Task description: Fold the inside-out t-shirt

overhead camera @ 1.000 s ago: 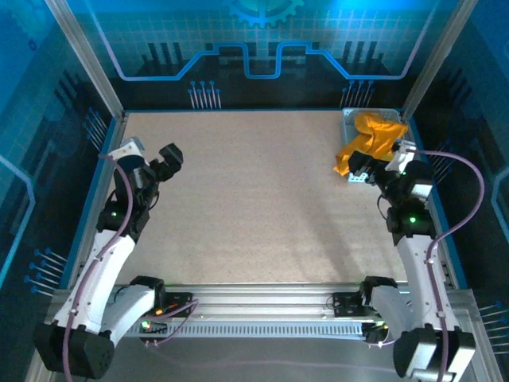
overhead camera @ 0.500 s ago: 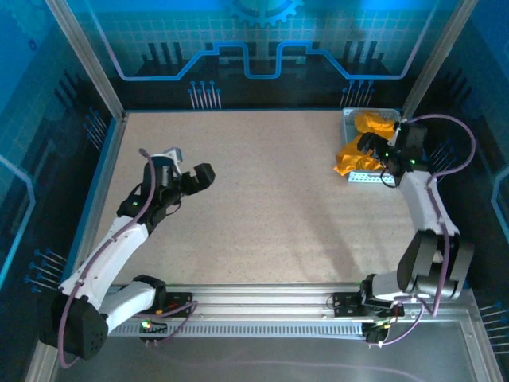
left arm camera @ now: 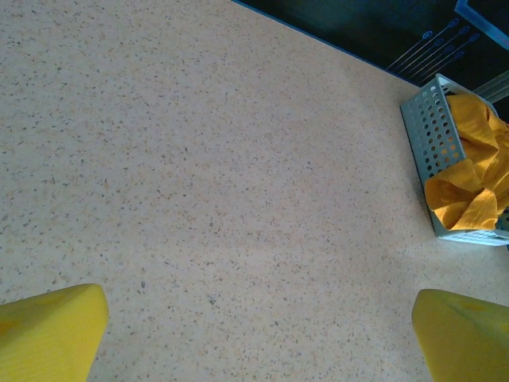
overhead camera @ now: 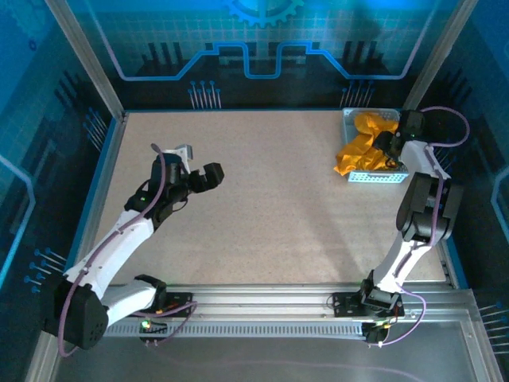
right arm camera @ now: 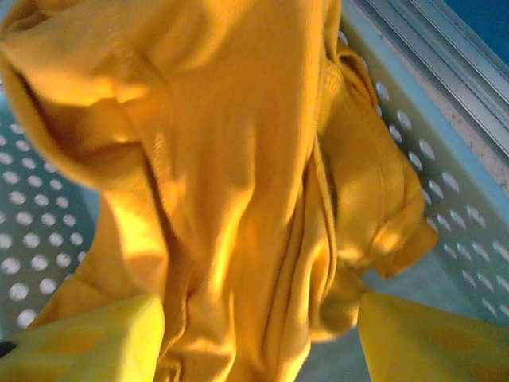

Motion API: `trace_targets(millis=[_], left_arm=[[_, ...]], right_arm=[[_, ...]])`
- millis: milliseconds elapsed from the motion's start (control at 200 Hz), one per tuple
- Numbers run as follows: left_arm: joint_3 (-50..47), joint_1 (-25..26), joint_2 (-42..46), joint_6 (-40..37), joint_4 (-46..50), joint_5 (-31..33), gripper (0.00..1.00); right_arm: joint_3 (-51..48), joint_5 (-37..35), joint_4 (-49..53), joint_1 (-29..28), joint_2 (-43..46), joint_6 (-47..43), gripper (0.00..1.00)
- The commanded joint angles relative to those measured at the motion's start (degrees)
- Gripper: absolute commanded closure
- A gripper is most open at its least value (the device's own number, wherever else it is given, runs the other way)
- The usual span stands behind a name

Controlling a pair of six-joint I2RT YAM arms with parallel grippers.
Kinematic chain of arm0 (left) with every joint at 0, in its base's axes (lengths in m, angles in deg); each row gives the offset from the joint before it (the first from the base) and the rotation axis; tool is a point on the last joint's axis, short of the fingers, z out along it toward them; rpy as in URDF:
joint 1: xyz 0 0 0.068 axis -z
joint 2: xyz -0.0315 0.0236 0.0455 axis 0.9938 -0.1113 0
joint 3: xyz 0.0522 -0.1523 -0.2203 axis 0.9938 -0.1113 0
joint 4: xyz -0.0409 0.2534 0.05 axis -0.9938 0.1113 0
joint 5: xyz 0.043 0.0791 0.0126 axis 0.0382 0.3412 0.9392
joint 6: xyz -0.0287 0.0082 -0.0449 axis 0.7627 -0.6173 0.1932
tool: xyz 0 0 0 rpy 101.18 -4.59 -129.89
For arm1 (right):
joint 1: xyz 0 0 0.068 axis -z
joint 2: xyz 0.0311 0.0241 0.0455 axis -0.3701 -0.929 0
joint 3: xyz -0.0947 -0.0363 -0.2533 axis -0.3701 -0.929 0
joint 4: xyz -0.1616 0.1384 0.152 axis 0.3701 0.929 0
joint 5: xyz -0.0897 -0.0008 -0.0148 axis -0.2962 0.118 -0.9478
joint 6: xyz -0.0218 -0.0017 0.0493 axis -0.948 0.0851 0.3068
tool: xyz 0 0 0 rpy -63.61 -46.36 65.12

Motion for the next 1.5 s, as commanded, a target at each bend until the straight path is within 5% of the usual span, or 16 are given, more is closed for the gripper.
trace_targets(millis=[0,220,325,505,820,1160,1496], left_arm=[[1.5,0.6,-0.6,-1.7,-2.1,-1.5,0.01],[2.3,0.6,-0.8,-1.7,-1.8,-1.4,0.01],[2.7,0.6,-0.8,-1.6,-1.2,-1.3,0.01],[2.9,0.6,-0.8,-1.6,-0.8,-1.7,0.01],[3.4,0.6,-0.1,-1.2,0.6,-3.7,0.01],[3.3,0.9,2.5,-0.9,2.0,-4.6,0.01],[3.0,0.9,9.5,-2.3,5.3,-2.3,0.01]], right_arm=[[4.7,0.0,4.8,0.7,-4.3,-0.1,0.37],[10.5,1.1,7.5,1.2,-10.5,0.3,0.47],[10.4,2.6,6.7,1.0,-9.7,0.4,0.66],[9.8,2.3,6.3,-1.8,-0.8,-1.6,0.88],[7.2,7.4,2.1,-7.8,17.9,-2.8,0.95],[18.5,8.1,6.8,-25.5,27.2,-8.4,1.0],[25.5,1.4,14.7,-46.9,24.5,-13.3,0.99]])
